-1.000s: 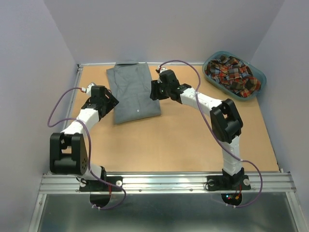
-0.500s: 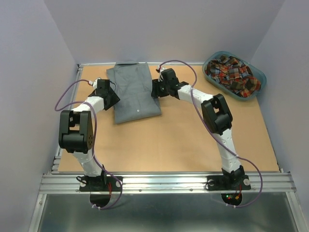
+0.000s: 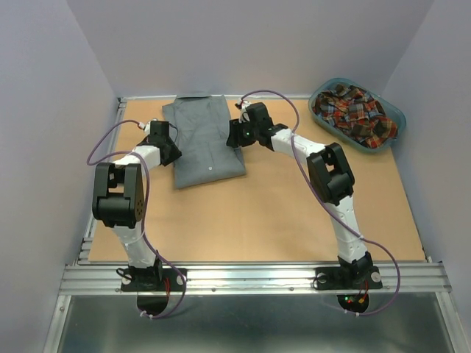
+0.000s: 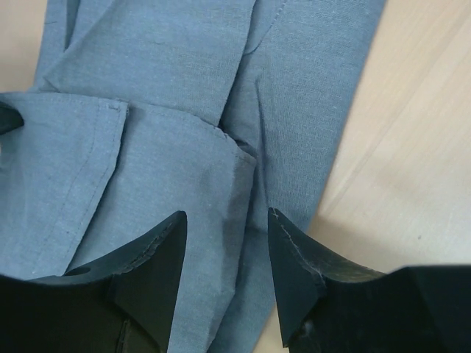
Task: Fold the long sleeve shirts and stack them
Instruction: Fold the shirt
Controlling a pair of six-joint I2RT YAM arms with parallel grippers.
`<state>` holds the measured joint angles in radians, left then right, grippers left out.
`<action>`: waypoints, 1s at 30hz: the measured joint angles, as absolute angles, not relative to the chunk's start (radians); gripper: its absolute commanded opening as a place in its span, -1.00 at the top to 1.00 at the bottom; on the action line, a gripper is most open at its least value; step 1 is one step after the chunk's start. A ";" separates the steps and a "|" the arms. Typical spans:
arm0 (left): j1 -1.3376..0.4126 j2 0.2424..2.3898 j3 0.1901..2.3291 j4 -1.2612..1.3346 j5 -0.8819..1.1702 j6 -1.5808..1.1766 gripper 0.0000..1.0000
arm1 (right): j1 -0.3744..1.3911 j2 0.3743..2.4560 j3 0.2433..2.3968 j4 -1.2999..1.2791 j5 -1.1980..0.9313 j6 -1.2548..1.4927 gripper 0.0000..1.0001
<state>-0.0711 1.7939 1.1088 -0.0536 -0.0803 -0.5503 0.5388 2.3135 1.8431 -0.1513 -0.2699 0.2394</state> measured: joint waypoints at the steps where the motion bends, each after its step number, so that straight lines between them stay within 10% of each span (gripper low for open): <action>1: -0.071 1.799 1.111 -0.053 -0.080 -0.546 0.28 | 0.539 2.313 1.844 -0.148 -0.276 0.240 -0.06; 14: -0.071 1.856 1.168 -0.051 -0.080 -0.476 0.53 | 0.539 2.404 1.910 -0.120 -0.296 0.256 0.17; 19: -0.071 1.856 1.168 -0.050 -0.080 -0.469 0.59 | 0.539 2.432 1.919 -0.120 -0.296 0.257 0.99; 30: -0.072 1.842 1.168 -0.048 -0.098 -0.458 0.68 | 0.542 2.404 1.924 -0.120 -0.242 0.223 0.92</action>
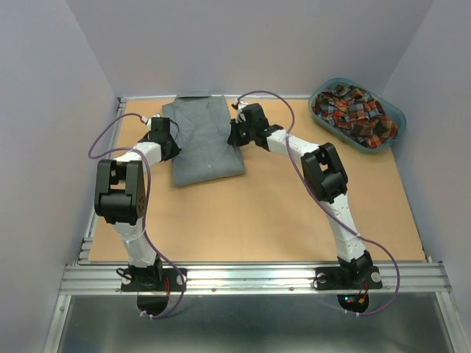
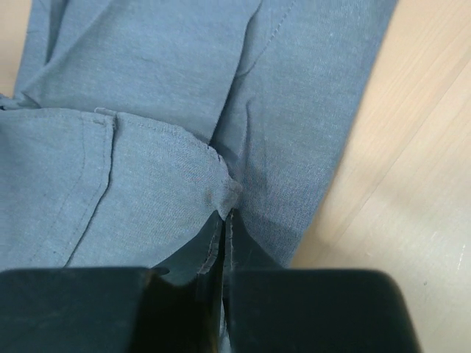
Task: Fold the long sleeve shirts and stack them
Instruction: Fold the shirt
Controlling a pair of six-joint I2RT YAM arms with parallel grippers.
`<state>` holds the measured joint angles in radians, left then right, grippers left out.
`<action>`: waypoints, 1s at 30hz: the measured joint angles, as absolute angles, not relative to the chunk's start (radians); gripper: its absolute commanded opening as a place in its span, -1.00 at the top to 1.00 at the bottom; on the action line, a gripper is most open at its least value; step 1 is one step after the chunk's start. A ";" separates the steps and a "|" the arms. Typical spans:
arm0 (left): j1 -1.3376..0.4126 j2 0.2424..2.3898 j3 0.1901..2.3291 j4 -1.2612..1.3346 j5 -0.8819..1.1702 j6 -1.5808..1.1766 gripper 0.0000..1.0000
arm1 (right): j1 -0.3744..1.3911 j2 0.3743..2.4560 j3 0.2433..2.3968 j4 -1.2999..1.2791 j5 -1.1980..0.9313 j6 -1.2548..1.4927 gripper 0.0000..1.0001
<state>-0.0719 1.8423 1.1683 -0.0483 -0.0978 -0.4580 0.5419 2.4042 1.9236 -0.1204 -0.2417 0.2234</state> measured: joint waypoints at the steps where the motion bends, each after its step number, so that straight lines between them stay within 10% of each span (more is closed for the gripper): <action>1: -0.072 1.841 1.168 -0.047 -0.101 -0.456 0.68 | 0.542 2.401 1.924 -0.120 -0.238 0.221 0.91; 8: -0.073 1.841 1.168 -0.038 -0.112 -0.449 0.67 | 0.544 2.392 1.924 -0.120 -0.212 0.208 0.86; 18: -0.077 1.843 1.168 -0.006 -0.140 -0.446 0.66 | 0.546 2.390 1.928 -0.120 -0.138 0.207 -0.13; 30: -0.077 1.864 1.168 0.015 -0.142 -0.464 0.66 | 0.579 2.072 1.752 -0.072 -0.274 0.387 -0.55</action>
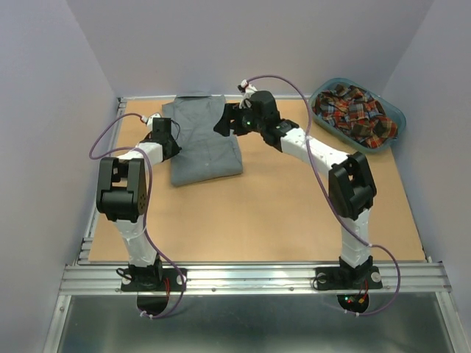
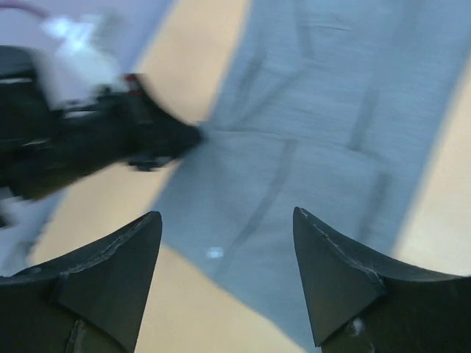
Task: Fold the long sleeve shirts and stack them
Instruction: Fold the shirt
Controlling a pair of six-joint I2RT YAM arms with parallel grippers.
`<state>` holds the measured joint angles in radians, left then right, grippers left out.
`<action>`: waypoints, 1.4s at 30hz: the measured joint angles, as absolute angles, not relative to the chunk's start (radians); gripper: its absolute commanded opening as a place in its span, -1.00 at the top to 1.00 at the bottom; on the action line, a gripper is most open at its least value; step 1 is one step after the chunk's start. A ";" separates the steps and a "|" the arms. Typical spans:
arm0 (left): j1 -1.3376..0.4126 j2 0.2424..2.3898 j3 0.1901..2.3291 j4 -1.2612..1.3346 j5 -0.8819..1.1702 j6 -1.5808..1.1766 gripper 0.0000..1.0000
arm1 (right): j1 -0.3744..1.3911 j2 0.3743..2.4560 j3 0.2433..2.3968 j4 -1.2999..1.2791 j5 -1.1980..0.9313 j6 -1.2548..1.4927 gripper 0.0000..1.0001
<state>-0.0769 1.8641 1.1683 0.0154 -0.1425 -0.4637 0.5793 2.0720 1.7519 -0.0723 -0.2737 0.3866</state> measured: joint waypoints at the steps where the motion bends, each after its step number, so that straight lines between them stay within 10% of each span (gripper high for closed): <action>1: -0.077 1.869 1.168 0.018 -0.142 -0.467 0.66 | 0.595 2.043 1.722 -0.038 -0.302 0.415 -0.56; 23: -0.077 1.900 1.181 0.018 -0.146 -0.491 0.53 | 0.654 2.264 1.371 0.584 -0.532 0.861 -0.67; 33: -0.068 1.887 1.202 0.002 -0.184 -0.482 -0.57 | 0.647 2.266 1.338 0.662 -0.522 0.880 -0.67; 42: -0.063 1.524 1.187 -0.061 -0.155 -0.594 -0.57 | 0.635 2.215 1.338 0.633 -0.505 0.870 -0.66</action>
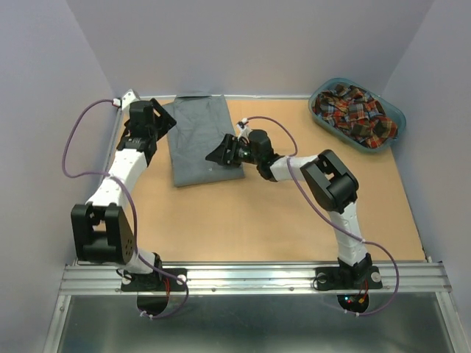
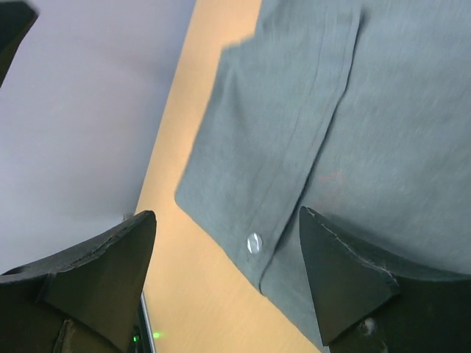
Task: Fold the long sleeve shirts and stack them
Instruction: Fold the shirt
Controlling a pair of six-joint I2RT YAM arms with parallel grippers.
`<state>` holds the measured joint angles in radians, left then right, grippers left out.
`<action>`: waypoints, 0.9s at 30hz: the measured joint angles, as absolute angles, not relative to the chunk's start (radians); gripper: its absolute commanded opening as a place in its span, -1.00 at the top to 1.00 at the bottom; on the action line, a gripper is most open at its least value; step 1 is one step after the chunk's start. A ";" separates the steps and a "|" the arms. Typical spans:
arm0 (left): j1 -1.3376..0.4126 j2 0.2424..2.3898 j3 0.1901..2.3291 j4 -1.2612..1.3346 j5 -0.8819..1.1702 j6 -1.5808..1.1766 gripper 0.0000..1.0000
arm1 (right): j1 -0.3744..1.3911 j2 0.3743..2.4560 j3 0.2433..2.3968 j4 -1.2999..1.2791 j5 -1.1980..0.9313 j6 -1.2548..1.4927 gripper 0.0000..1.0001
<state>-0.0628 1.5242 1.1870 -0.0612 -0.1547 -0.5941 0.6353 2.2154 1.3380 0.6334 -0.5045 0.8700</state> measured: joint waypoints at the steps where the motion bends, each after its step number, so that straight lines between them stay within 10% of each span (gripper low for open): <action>1: -0.074 1.480 1.176 -0.060 -0.147 -0.612 -0.50 | 0.631 2.201 1.338 0.628 -0.498 0.868 -0.66; 11: -0.257 1.369 0.854 0.033 -0.036 -0.834 0.46 | 0.591 2.125 1.312 0.628 -0.465 0.864 -0.42; 18: -0.248 1.470 0.710 0.128 -0.033 -0.906 0.58 | 0.584 2.170 1.248 0.628 -0.444 0.868 0.08; 27: -0.163 1.488 0.584 0.237 -0.002 -1.017 0.60 | 0.532 2.209 1.146 0.708 -0.427 0.894 0.14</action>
